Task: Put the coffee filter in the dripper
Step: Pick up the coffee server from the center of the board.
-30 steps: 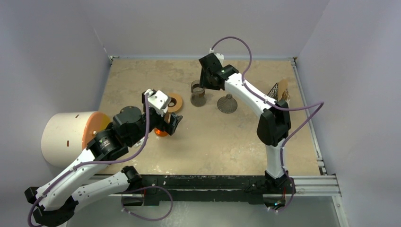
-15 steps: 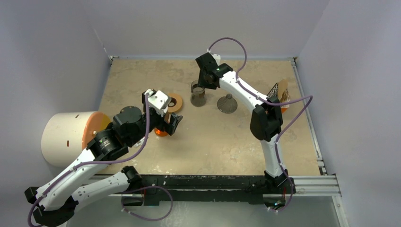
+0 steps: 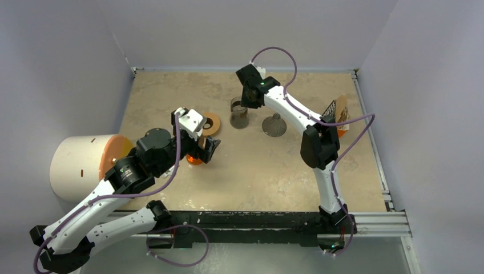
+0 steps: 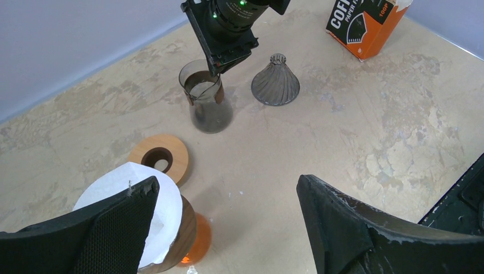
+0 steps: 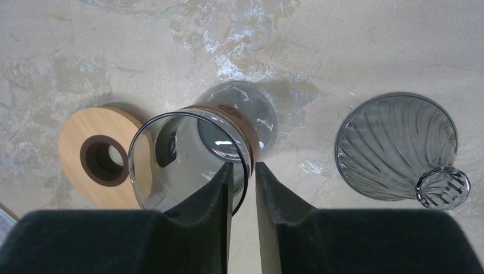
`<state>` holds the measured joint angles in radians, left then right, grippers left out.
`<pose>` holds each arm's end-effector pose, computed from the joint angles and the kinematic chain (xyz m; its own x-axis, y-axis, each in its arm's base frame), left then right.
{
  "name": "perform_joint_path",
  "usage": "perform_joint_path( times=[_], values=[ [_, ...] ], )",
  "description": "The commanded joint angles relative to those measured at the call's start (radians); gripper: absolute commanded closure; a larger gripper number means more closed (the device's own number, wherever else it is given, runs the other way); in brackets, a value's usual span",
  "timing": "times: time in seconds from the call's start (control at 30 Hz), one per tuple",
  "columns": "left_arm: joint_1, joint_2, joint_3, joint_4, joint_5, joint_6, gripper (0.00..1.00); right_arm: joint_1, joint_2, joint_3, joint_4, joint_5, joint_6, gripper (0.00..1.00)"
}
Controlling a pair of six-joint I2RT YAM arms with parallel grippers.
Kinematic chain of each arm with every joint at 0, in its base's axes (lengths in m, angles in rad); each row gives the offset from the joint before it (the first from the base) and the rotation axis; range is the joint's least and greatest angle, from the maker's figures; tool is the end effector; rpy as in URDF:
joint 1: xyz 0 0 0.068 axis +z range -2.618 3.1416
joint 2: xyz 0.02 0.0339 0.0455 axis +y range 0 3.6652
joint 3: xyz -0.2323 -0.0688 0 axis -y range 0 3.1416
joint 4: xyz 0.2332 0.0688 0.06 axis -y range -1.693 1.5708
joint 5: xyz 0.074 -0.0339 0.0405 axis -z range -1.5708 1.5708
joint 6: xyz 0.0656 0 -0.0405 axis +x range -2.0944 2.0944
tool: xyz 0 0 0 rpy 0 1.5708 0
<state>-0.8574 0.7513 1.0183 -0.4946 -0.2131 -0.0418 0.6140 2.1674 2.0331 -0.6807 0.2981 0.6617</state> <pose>0.1374 -0.1375 0.3603 -0.1728 0.1372 -0.9754 0.5975 0.8018 0.0070 0.4062 0.2628 0.2344 -0.7065 0.2206 -0.6724 0.0609 0.9656 0.2528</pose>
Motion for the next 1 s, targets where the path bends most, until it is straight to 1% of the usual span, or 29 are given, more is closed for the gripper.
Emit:
perform_joint_path(
  times=[0.0,0.23,0.53,0.6,0.67,0.87,0.97],
  values=[
    [0.006,-0.011,0.008,0.019,0.006,-0.013,0.09,-0.006,-0.006,0.047,-0.02,0.003,-0.008,0.81],
    [0.006,-0.016,0.008,0.019,0.006,-0.014,0.09,-0.009,-0.013,0.056,-0.025,-0.008,-0.013,1.0],
    [0.006,-0.025,0.008,0.018,0.006,-0.013,0.09,-0.01,-0.053,0.036,-0.029,-0.024,-0.032,1.0],
    [0.005,-0.025,0.009,0.017,0.005,-0.012,0.07,-0.009,-0.075,0.016,-0.026,-0.037,-0.037,1.0],
    [0.006,-0.025,0.009,0.015,0.002,-0.012,0.04,-0.01,-0.115,-0.018,-0.014,-0.044,-0.042,1.0],
    [0.006,-0.041,-0.006,0.036,-0.007,-0.015,0.03,-0.008,-0.238,-0.145,0.021,-0.038,-0.088,1.0],
    [0.006,-0.043,-0.007,0.038,-0.015,-0.017,0.03,-0.008,-0.315,-0.244,0.044,-0.059,-0.125,1.0]
  ],
)
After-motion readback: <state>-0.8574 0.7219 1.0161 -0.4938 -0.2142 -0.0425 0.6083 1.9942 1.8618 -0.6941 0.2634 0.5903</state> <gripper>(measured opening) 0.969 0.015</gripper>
